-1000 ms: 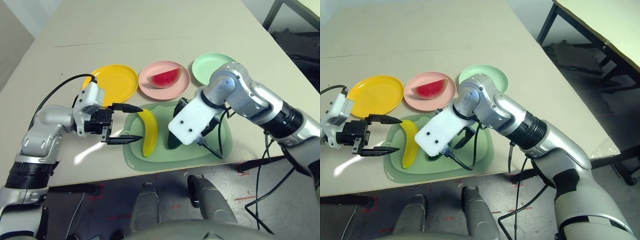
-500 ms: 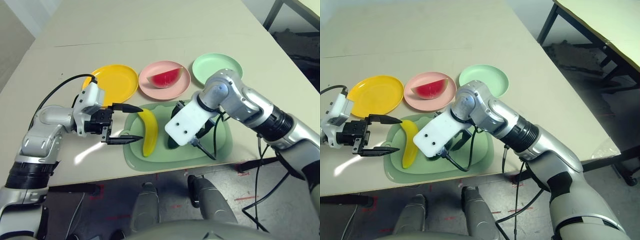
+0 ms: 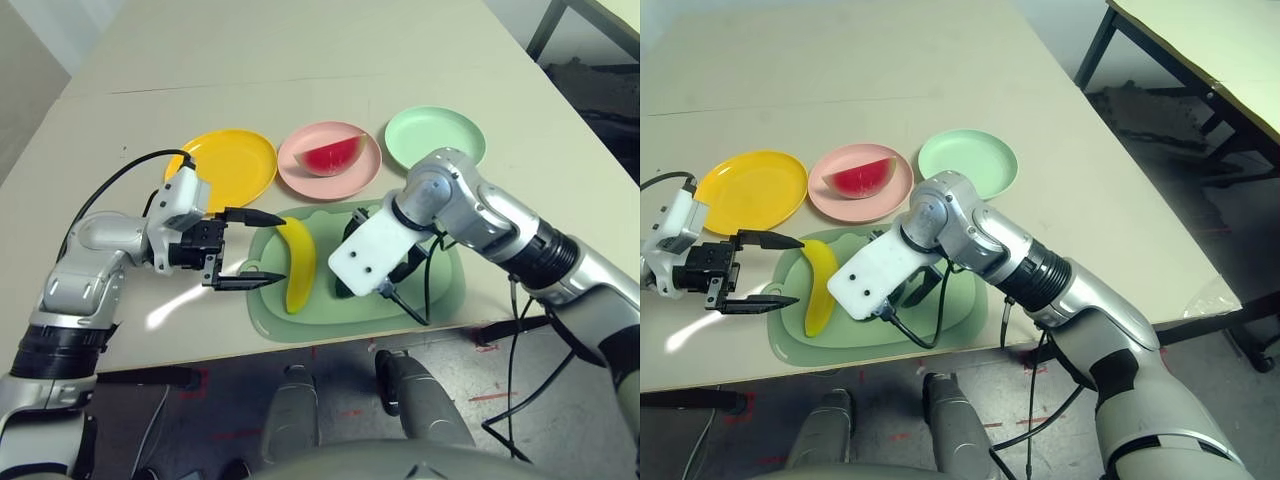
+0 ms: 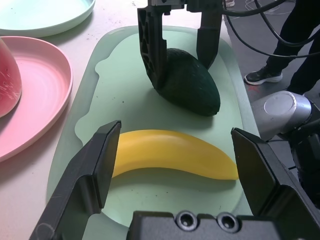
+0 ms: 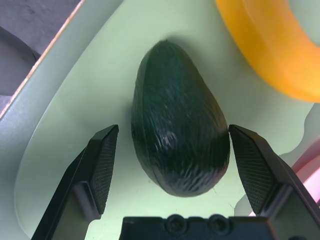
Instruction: Place the fruits into color-matched plates.
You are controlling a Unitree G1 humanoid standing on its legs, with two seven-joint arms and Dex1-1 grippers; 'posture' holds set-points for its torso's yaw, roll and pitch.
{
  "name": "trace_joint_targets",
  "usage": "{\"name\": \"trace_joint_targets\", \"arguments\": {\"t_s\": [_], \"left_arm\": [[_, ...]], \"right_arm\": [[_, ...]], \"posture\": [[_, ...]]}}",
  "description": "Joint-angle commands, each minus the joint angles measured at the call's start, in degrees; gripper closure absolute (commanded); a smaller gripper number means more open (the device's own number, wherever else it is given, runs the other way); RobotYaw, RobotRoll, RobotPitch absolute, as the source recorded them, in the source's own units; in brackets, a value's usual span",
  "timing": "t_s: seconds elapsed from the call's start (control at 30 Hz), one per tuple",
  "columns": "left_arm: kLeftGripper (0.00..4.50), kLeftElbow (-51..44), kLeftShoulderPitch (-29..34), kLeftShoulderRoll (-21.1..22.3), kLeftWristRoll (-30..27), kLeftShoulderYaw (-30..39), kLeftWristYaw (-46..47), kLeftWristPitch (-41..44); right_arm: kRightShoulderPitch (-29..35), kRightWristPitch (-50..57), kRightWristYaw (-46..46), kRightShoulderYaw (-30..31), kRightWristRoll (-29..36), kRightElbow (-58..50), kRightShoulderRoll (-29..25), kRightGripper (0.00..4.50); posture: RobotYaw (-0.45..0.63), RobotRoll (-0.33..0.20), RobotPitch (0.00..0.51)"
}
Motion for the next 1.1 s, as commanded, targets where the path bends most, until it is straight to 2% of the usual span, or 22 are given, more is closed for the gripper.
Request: {"name": "trace_joint_targets", "arguments": {"t_s": [0.03,0.33,0.43,0.5,0.53,0.83,1.1], "left_arm": [[0.0,0.11,0.84,-0.06,0.49,-0.14,-0.01,-0.47],[0.0,0.51,0.88,-0.02,0.57,-0.04,0.02,-0.82],[0.0,0.83,0.51,-0.11,0.58,-0.13,0.05,-0.94],[0.0,1.01,0.21,-0.15,0.52,-0.1,0.12,-0.92],[0.0,1.07,0.13,-0.15,0.5,-0.08,0.14,-0.92],[0.0,0.81,-0.16,-0.73,-0.91,0.39,0.7,0.23],[0.0,-0.91,-1.67,-2.1,-4.55,2.0,3.24,4.09]], "right_arm": [[0.49,0.26,0.63,0.14,0.0,-0.87,0.38,0.05],[-0.01,0.26,0.76,0.02,-0.05,-0.07,1.04,0.05],[-0.11,0.16,0.68,-0.11,0.12,0.34,1.39,0.61],[-0.14,0.16,0.58,-0.2,0.14,0.49,1.56,1.32],[-0.15,0.17,0.53,-0.25,0.15,0.54,1.63,1.48],[-1.51,-0.36,1.0,-1.39,0.6,2.19,1.31,1.48],[-13.69,-5.08,-0.47,-7.7,2.45,17.79,0.9,1.48]], "posture": [[-0.01,0.0,0.217],[-0.01,0.0,0.217],[-0.01,0.0,0.217],[-0.01,0.0,0.217],[-0.01,0.0,0.217],[-0.02,0.0,0.213],[-0.02,0.0,0.209]]}}
